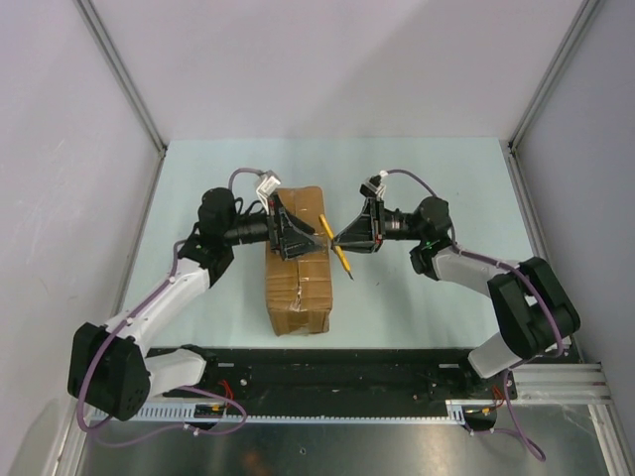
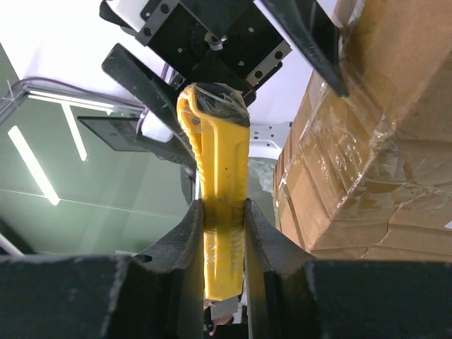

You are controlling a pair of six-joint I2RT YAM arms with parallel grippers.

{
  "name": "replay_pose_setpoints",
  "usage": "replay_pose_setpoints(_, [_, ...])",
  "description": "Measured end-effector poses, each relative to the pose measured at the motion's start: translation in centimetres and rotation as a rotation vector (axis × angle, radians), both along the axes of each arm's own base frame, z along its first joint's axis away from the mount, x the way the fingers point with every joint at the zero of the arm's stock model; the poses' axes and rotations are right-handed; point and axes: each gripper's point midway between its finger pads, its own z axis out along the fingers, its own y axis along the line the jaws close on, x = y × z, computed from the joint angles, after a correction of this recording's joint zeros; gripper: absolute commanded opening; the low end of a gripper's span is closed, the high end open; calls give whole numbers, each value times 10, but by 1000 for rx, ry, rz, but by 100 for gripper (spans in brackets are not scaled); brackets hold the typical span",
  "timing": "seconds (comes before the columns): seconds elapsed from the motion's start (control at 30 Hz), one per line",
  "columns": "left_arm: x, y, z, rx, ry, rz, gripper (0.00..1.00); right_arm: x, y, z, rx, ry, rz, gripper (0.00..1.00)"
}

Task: Unpack the express box
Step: Pick up the knife from the center of the board, then cut the express box at the center of the board.

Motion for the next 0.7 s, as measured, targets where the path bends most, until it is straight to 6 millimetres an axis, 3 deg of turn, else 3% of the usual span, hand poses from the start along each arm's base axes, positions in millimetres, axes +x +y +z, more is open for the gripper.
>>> replay_pose_setpoints(0.23, [-12, -2, 2, -12, -30, -85, 88, -6, 6, -9, -7, 87, 67, 0])
replay_pose_setpoints(0.47, [-10, 0, 2, -10, -38, -78, 88, -10, 13, -21, -34, 151, 103, 0])
replay_pose_setpoints(0.7, [-11, 11, 16, -17, -95, -45, 89, -12, 16, -32, -76, 192, 114, 0])
